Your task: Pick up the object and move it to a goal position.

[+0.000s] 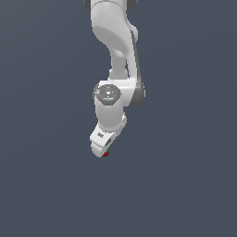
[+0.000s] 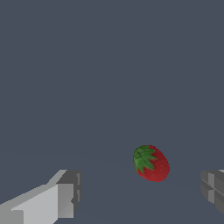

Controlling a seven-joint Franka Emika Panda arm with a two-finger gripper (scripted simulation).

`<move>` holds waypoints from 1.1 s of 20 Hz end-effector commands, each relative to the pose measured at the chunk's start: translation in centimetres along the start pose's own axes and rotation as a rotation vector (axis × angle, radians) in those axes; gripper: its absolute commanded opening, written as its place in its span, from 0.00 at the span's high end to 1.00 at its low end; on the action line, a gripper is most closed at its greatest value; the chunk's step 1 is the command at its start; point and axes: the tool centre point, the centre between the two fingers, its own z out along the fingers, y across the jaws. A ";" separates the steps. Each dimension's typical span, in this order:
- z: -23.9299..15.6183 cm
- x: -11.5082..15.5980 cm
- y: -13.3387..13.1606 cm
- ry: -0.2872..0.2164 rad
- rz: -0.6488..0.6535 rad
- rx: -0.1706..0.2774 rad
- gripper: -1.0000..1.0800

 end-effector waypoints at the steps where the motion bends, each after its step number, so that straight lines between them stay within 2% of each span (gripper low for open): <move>1: 0.5 -0.3 0.5 0.002 -0.062 0.001 0.04; 12: 2.5 -1.6 2.4 0.010 -0.290 0.002 0.04; 22: 3.2 -2.1 3.0 0.014 -0.375 0.002 0.04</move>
